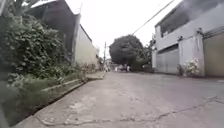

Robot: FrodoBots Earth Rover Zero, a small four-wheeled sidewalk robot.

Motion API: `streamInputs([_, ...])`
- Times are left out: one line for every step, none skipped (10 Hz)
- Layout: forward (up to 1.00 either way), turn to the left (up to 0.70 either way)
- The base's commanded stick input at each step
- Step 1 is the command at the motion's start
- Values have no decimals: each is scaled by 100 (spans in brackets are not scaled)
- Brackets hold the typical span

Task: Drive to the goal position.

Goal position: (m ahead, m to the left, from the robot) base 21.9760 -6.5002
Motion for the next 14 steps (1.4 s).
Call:
streamInputs([70,0])
streamInputs([70,0])
streamInputs([70,0])
streamInputs([70,0])
streamInputs([70,0])
streamInputs([70,0])
streamInputs([70,0])
streamInputs([70,0])
streamInputs([70,0])
streamInputs([70,0])
streamInputs([70,-5])
streamInputs([70,-14])
streamInputs([70,-24])
streamInputs([70,-24])
